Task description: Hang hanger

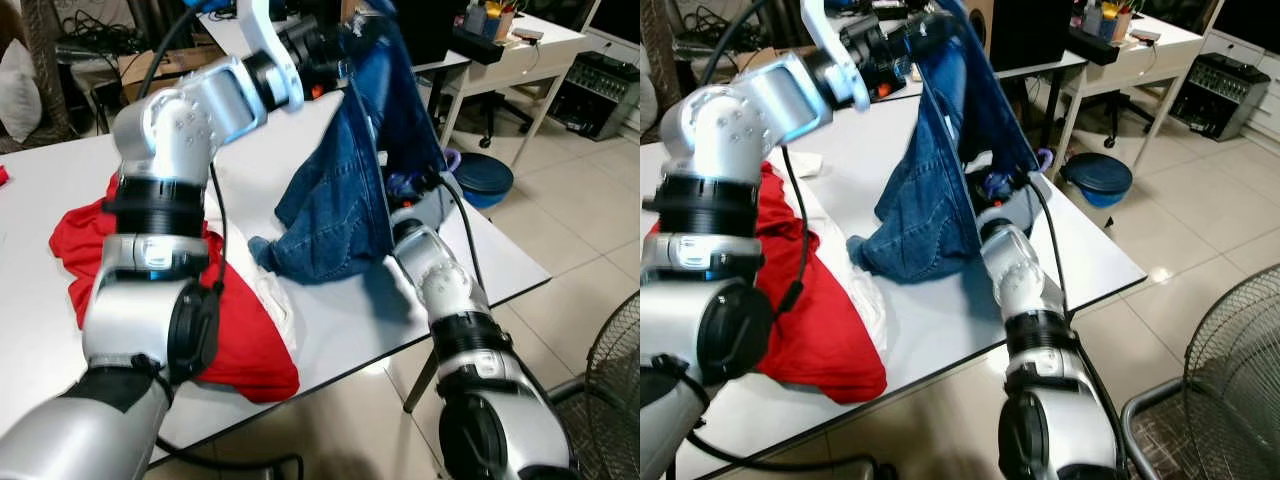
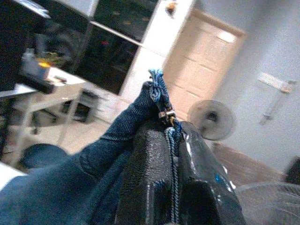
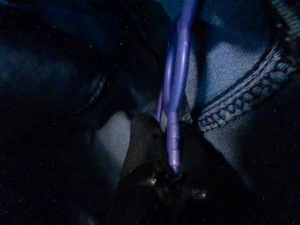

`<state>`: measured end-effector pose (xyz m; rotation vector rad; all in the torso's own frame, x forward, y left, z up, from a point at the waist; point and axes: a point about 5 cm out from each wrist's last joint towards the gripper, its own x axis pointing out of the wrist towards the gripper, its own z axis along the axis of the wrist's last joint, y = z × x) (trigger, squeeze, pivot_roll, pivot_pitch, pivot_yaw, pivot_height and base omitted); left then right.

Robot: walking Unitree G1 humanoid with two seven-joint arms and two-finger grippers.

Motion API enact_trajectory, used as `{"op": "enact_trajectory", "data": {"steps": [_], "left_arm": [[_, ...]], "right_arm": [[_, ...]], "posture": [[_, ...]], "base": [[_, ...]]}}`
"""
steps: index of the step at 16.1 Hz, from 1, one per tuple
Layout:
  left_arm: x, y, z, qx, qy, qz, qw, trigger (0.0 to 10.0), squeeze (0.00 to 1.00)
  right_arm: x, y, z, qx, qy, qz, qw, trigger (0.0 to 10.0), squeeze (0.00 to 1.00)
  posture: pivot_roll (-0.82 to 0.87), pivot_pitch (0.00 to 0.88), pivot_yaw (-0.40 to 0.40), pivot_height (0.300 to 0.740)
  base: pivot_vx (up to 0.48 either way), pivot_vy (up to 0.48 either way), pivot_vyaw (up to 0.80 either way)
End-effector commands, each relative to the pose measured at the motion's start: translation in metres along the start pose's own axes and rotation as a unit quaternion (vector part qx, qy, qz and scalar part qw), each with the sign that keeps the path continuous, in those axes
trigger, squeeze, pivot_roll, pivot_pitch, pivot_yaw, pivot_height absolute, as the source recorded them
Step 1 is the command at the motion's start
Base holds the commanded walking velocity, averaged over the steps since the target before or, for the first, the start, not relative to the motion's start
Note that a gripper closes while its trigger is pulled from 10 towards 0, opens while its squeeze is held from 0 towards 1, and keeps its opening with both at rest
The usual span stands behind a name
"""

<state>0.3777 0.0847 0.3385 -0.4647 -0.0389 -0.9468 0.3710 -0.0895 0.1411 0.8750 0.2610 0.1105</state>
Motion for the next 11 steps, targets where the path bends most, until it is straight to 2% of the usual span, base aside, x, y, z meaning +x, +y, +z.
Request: {"op": "enact_trajectory", "data": {"steps": [1,3,4,5,7,8,10,11], "left_arm": [[0.001,-0.003,0.032,0.052,-0.053,0.020,0.997,0.0,0.00],[-0.002,0.014,0.038,0.087,-0.054,0.079,0.992,0.0,0.00],[-0.015,0.044,0.034,0.134,-0.026,0.164,0.977,0.0,0.00],[-0.021,0.055,0.029,0.149,-0.008,0.193,0.970,0.0,0.00],[-0.036,0.079,0.008,0.186,0.047,0.254,0.948,0.0,0.00],[-0.052,0.099,-0.022,0.210,0.110,0.297,0.925,0.0,0.00],[-0.061,0.109,-0.042,0.223,0.151,0.311,0.911,0.0,0.00],[-0.070,0.116,-0.061,0.231,0.187,0.319,0.900,0.0,0.00]], "right_arm": [[-0.008,-0.004,-0.005,-0.001,0.019,-0.005,1.000,10.0,0.00],[-0.021,-0.003,0.003,0.002,0.022,0.009,1.000,10.0,0.00],[-0.048,0.004,0.016,0.016,0.032,0.049,0.998,10.0,0.00],[-0.060,0.009,0.019,0.022,0.039,0.073,0.996,10.0,0.00],[-0.085,0.022,0.030,0.055,0.038,0.119,0.991,10.0,0.00],[-0.102,0.027,0.042,0.050,0.026,0.141,0.988,10.0,0.00],[-0.112,0.031,0.051,0.042,0.019,0.148,0.988,10.0,0.00],[-0.118,0.038,0.059,0.042,0.007,0.158,0.986,10.0,0.00]], "posture": [[-0.09,0.000,0.063,0.740],[-0.10,0.000,0.080,0.740],[-0.11,0.000,0.100,0.740],[-0.11,0.000,0.100,0.740],[-0.12,0.000,0.105,0.740],[-0.13,0.000,0.113,0.740],[-0.13,0.000,0.113,0.740],[-0.15,0.000,0.119,0.740]], "base": [[0.000,0.000,0.00],[0.000,0.000,0.00],[0.000,0.000,0.00],[0.000,0.000,0.00],[0.000,0.000,0.00],[0.000,0.000,0.00],[0.000,0.000,0.00],[0.000,0.000,0.00]]}}
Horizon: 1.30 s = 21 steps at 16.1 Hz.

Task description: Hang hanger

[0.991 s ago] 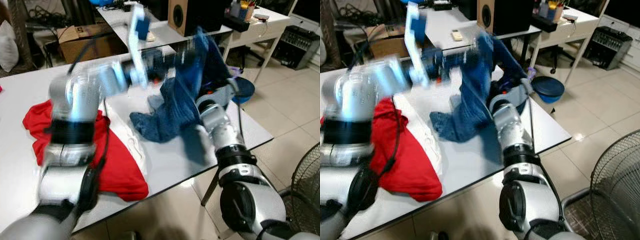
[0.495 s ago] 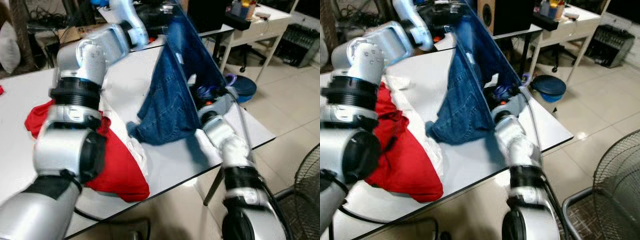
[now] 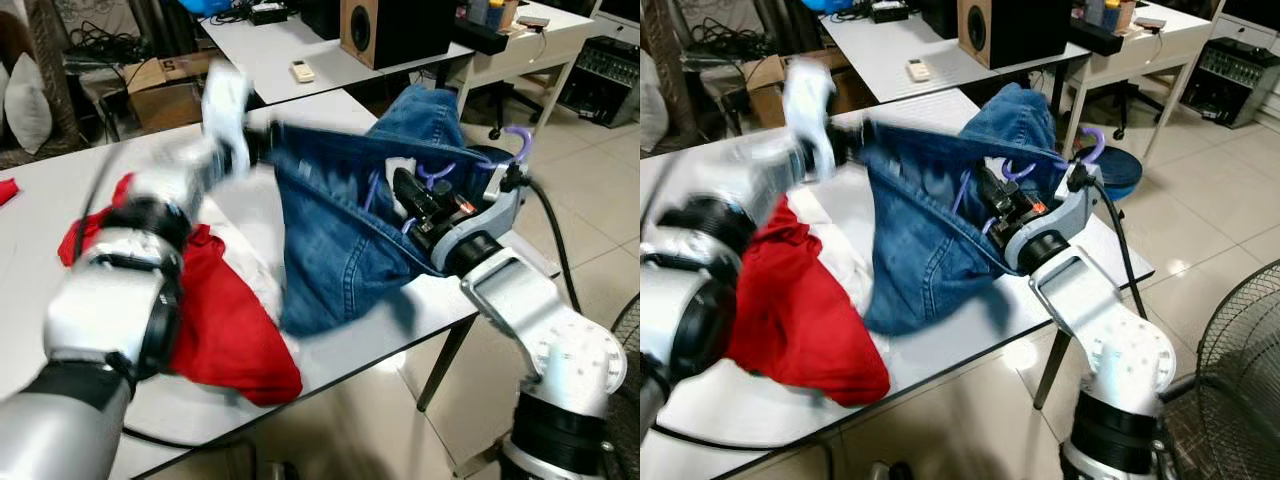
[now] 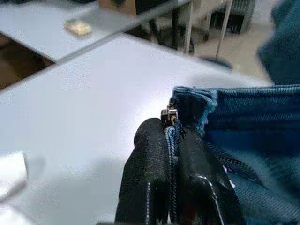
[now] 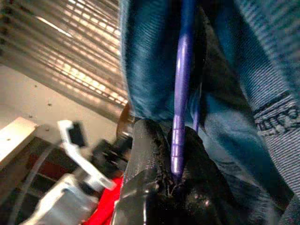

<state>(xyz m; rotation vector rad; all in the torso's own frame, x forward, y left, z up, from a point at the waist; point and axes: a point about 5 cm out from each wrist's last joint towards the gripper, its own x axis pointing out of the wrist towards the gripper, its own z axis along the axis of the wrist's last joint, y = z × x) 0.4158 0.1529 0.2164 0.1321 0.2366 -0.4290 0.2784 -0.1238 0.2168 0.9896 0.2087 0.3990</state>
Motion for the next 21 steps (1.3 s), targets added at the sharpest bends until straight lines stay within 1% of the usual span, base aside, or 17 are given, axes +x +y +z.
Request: {"op": "enact_trajectory", "data": {"steps": [1,2,3,5,6,7,8,9,10,11,12,15,17,18,19,20,21], "left_arm": [[-0.007,0.016,-0.033,0.037,0.057,0.048,0.997,0.0,0.00],[-0.008,0.009,-0.063,0.050,0.096,0.034,0.994,0.0,0.00],[-0.008,0.008,-0.068,0.053,0.102,0.030,0.993,0.0,0.00],[-0.007,-0.011,-0.096,0.049,0.129,-0.021,0.990,0.0,0.00],[-0.007,-0.011,-0.096,0.049,0.129,-0.021,0.990,0.0,0.00],[-0.002,-0.037,-0.107,0.010,0.109,-0.105,0.988,10.0,0.00],[0.000,-0.054,-0.099,-0.036,0.061,-0.178,0.981,10.0,1.00],[0.000,-0.057,-0.097,-0.043,0.046,-0.197,0.978,10.0,1.00],[-0.009,-0.054,-0.092,-0.049,0.021,-0.241,0.969,10.0,1.00],[-0.015,-0.050,-0.091,-0.059,0.007,-0.252,0.966,10.0,1.00],[-0.022,-0.044,-0.091,-0.067,-0.004,-0.250,0.966,10.0,1.00],[-0.054,-0.028,-0.092,-0.094,-0.033,-0.241,0.966,10.0,1.00],[-0.082,-0.017,-0.079,-0.121,-0.072,-0.240,0.960,10.0,1.00],[-0.090,-0.015,-0.074,-0.128,-0.081,-0.243,0.958,10.0,1.00],[-0.109,-0.006,-0.061,-0.137,-0.103,-0.228,0.958,10.0,1.00],[-0.118,-0.002,-0.054,-0.139,-0.112,-0.215,0.960,10.0,1.00],[-0.134,0.004,-0.046,-0.120,-0.110,-0.186,0.969,10.0,1.00]], "right_arm": [[-0.013,0.021,0.022,-0.001,-0.043,0.041,0.998,10.0,0.00],[-0.014,0.033,0.027,0.026,-0.051,0.064,0.996,10.0,0.00],[-0.014,0.035,0.028,0.035,-0.050,0.068,0.996,10.0,0.00],[-0.013,0.041,0.028,0.040,-0.041,0.074,0.996,10.0,0.00],[-0.013,0.041,0.028,0.040,-0.041,0.074,0.996,10.0,0.00],[-0.010,0.043,0.029,0.038,-0.033,0.065,0.997,10.0,0.00],[-0.008,0.042,0.033,0.024,-0.037,0.053,0.998,10.0,0.00],[-0.008,0.042,0.035,0.018,-0.038,0.048,0.998,10.0,0.00],[-0.006,0.038,0.044,-0.019,-0.056,0.029,0.998,10.0,0.00],[-0.006,0.037,0.048,-0.038,-0.065,0.021,0.997,10.0,0.00],[-0.006,0.036,0.052,-0.048,-0.072,0.016,0.996,10.0,0.00],[-0.002,0.040,0.065,-0.064,-0.088,0.020,0.994,10.0,0.00],[0.004,0.050,0.070,-0.076,-0.084,0.044,0.993,10.0,0.00],[0.006,0.053,0.072,-0.080,-0.084,0.053,0.992,10.0,0.00],[0.012,0.059,0.074,-0.101,-0.075,0.063,0.990,10.0,0.00],[0.016,0.062,0.074,-0.108,-0.069,0.065,0.990,10.0,0.00],[0.022,0.068,0.077,-0.108,-0.064,0.081,0.989,10.0,0.00]], "posture": [[-0.15,0.000,0.118,0.740],[-0.16,0.000,0.113,0.740],[-0.16,0.000,0.113,0.740],[-0.16,0.000,0.094,0.740],[-0.16,0.000,0.094,0.740],[-0.16,0.000,0.084,0.740],[-0.16,0.000,0.083,0.740],[-0.16,0.000,0.083,0.740],[-0.16,0.000,0.089,0.740],[-0.16,0.000,0.090,0.740],[-0.17,0.000,0.088,0.740],[-0.16,0.000,0.069,0.740],[-0.15,0.000,0.054,0.740],[-0.15,0.000,0.054,0.740],[-0.14,0.000,0.041,0.740],[-0.13,0.000,0.033,0.740],[-0.13,0.000,0.031,0.740]], "base": [[0.000,0.000,0.00],[0.000,0.000,0.00],[0.000,0.000,0.00],[0.000,0.000,0.00],[0.000,0.000,0.00],[0.000,0.000,0.00],[0.000,0.000,0.00],[0.000,0.000,0.00],[0.000,0.000,0.00],[0.000,0.000,0.00],[0.000,0.000,0.00],[0.000,0.000,0.80],[0.000,0.000,0.80],[0.000,0.000,0.79],[0.000,0.000,0.79],[0.000,0.000,0.79],[0.000,0.000,0.79]]}}
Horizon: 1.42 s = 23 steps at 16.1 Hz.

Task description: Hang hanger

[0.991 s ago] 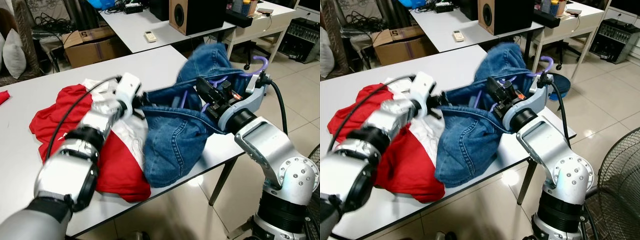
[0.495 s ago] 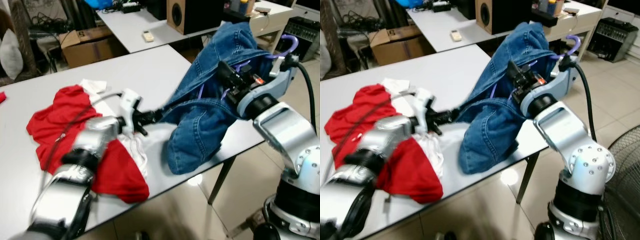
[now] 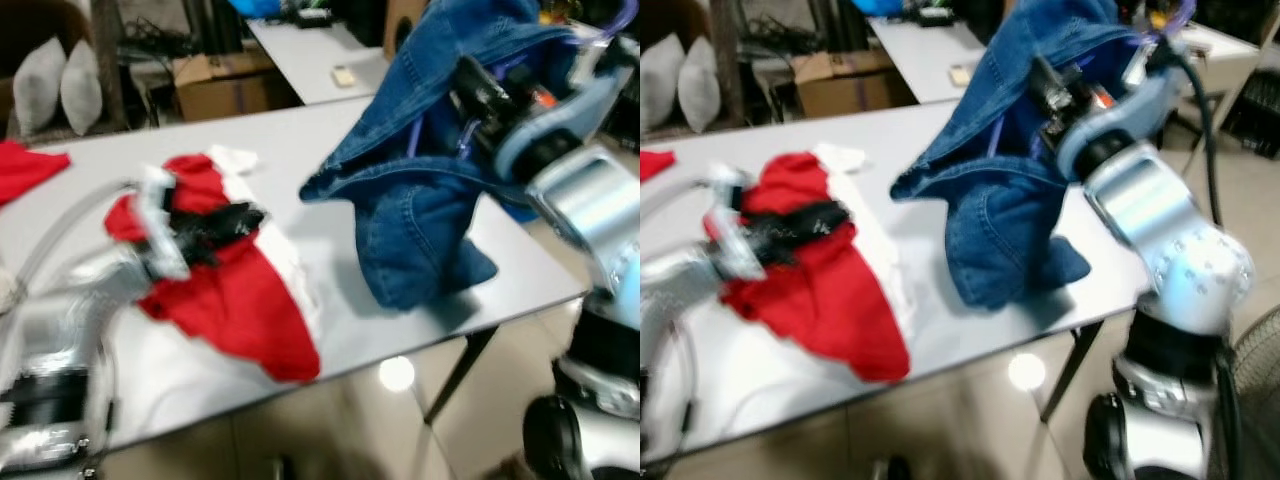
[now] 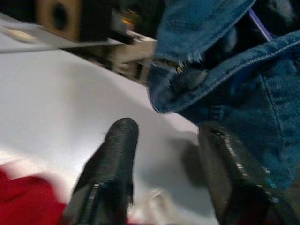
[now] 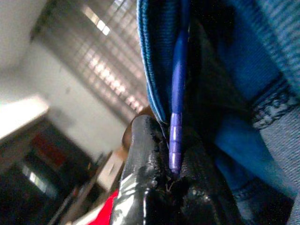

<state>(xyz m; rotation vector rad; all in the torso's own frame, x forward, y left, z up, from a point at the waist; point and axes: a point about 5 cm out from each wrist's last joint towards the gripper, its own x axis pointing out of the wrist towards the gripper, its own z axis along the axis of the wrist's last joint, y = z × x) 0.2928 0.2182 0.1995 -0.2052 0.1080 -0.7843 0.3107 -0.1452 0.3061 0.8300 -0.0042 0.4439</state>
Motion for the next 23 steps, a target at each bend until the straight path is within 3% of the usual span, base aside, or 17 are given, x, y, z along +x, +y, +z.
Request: {"op": "enact_trajectory", "data": {"steps": [1,2,3,7,8,9,10,13,15,16,19,23], "left_arm": [[-0.013,-0.004,0.010,0.021,0.007,0.026,0.999,10.0,0.92],[-0.020,-0.003,0.010,0.027,0.021,0.045,0.998,10.0,0.77],[-0.025,-0.001,0.007,0.033,0.037,0.072,0.996,10.0,0.71],[-0.027,0.011,-0.007,0.056,0.083,0.175,0.979,10.0,0.71],[-0.028,0.008,-0.009,0.056,0.091,0.166,0.980,10.0,0.71],[-0.032,-0.006,-0.016,0.052,0.121,0.120,0.984,10.0,0.72],[-0.032,-0.012,-0.020,0.051,0.131,0.101,0.985,10.0,0.73],[-0.032,-0.037,-0.035,0.034,0.158,0.030,0.986,10.0,0.73],[-0.030,-0.043,-0.040,0.031,0.159,0.023,0.987,10.0,0.73],[-0.030,-0.045,-0.044,0.029,0.163,0.022,0.986,10.0,0.73],[-0.034,-0.052,-0.051,0.030,0.187,-0.006,0.982,10.0,0.73],[-0.039,-0.062,-0.064,0.033,0.215,-0.050,0.975,10.0,0.73]], "right_arm": [[0.008,0.016,0.006,0.002,-0.004,0.050,0.999,10.0,0.00],[0.013,0.024,0.010,0.008,-0.009,0.070,0.997,10.0,0.00],[0.018,0.033,0.015,0.017,-0.013,0.095,0.995,10.0,0.00],[0.035,0.068,0.021,0.052,0.002,0.179,0.982,10.0,0.00],[0.036,0.076,0.020,0.056,0.008,0.199,0.978,10.0,0.00],[0.038,0.092,0.012,0.062,0.027,0.230,0.971,10.0,0.00],[0.039,0.093,0.007,0.065,0.035,0.234,0.969,10.0,0.00],[0.042,0.086,-0.015,0.090,0.071,0.223,0.968,10.0,0.00],[0.039,0.075,-0.036,0.085,0.106,0.207,0.969,10.0,0.00],[0.032,0.051,-0.054,0.059,0.138,0.163,0.975,10.0,0.00],[0.016,0.022,-0.074,0.013,0.168,0.126,0.978,10.0,0.00],[0.001,0.000,-0.077,0.000,0.154,0.100,0.983,10.0,0.00]], "posture": [[-0.11,0.000,0.026,0.740],[-0.11,0.000,0.026,0.740],[-0.11,0.000,0.027,0.740],[-0.10,0.000,0.026,0.740],[-0.10,0.000,0.022,0.740],[-0.09,0.000,0.013,0.740],[-0.09,0.000,0.008,0.740],[-0.08,0.000,-0.002,0.740],[-0.08,0.000,-0.007,0.740],[-0.08,0.000,-0.007,0.740],[-0.09,0.000,0.010,0.740],[-0.10,0.000,0.021,0.740]], "base": [[0.000,0.000,0.79],[0.000,0.000,0.77],[0.000,0.000,0.76],[0.000,0.000,0.76],[0.000,0.000,0.76],[0.000,0.000,0.76],[0.000,0.000,0.76],[0.000,0.000,0.76],[0.000,0.000,0.75],[0.000,0.000,0.76],[0.000,0.000,0.77],[0.000,0.000,0.77]]}}
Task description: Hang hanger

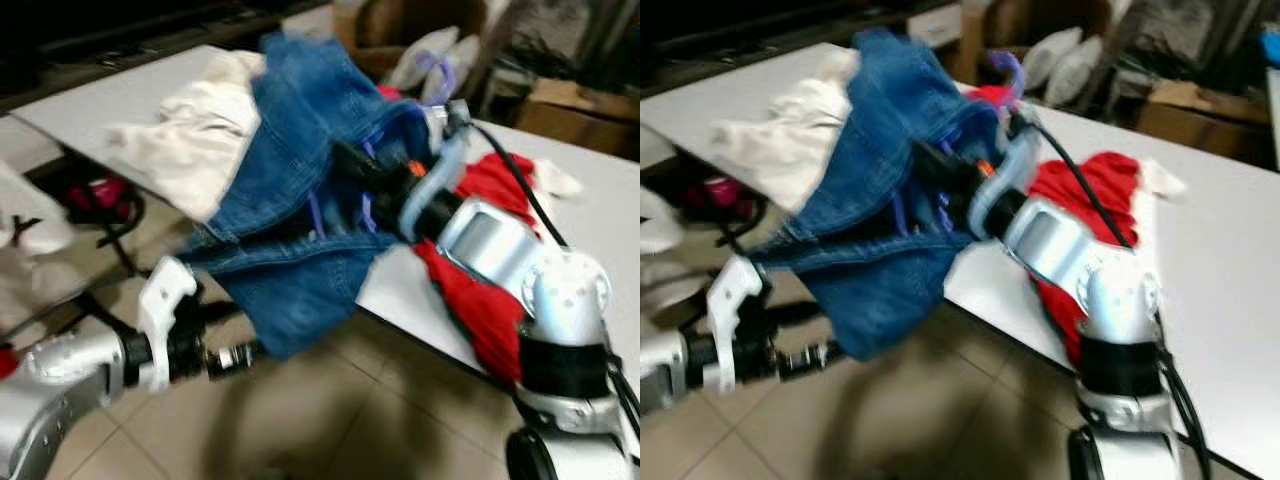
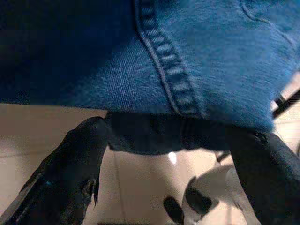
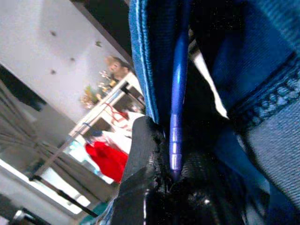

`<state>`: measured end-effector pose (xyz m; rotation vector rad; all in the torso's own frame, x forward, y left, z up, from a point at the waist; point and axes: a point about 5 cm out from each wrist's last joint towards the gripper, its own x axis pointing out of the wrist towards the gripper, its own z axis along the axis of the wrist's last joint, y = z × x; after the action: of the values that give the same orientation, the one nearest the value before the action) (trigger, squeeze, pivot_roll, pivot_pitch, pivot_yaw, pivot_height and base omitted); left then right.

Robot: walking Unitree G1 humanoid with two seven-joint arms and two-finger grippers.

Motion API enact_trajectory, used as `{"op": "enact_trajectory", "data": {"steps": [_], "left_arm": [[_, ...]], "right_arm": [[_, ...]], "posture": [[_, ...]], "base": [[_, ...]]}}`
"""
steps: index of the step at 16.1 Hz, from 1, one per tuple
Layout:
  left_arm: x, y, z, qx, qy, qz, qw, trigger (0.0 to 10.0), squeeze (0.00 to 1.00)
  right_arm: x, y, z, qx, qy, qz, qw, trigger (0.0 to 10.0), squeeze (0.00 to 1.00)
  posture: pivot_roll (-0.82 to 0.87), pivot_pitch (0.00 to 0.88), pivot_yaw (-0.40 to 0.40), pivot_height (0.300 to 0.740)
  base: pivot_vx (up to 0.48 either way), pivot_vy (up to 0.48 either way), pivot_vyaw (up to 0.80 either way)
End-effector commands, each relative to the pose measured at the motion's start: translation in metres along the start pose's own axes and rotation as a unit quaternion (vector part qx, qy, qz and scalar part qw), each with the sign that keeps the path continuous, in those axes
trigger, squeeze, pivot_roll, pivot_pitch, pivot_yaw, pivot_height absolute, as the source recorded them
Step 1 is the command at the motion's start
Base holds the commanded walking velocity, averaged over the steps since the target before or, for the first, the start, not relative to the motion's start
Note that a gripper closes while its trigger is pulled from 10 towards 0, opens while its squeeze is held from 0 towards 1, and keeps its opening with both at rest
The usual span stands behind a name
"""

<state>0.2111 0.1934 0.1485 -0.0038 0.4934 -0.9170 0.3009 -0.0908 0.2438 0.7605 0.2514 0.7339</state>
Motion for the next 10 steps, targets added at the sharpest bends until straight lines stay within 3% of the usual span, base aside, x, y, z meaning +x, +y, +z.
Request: {"op": "enact_trajectory", "data": {"steps": [1,5,10], "left_arm": [[-0.002,-0.003,-0.002,0.007,0.008,-0.007,1.000,10.0,0.72],[-0.002,-0.008,-0.012,-0.007,0.015,-0.027,0.999,10.0,0.72],[-0.009,-0.004,-0.027,-0.018,0.035,0.007,0.999,10.0,0.72]], "right_arm": [[-0.003,0.004,0.004,-0.008,-0.019,0.013,1.000,10.0,0.00],[-0.009,-0.016,-0.005,-0.003,-0.026,-0.027,0.999,10.0,0.00],[-0.018,-0.028,0.005,0.008,-0.047,-0.049,0.998,10.0,0.00]], "posture": [[-0.09,0.000,0.020,0.740],[-0.09,0.000,0.013,0.740],[-0.09,0.000,0.002,0.740]], "base": [[0.000,0.000,0.77],[0.000,0.000,0.77],[0.000,0.000,0.77]]}}
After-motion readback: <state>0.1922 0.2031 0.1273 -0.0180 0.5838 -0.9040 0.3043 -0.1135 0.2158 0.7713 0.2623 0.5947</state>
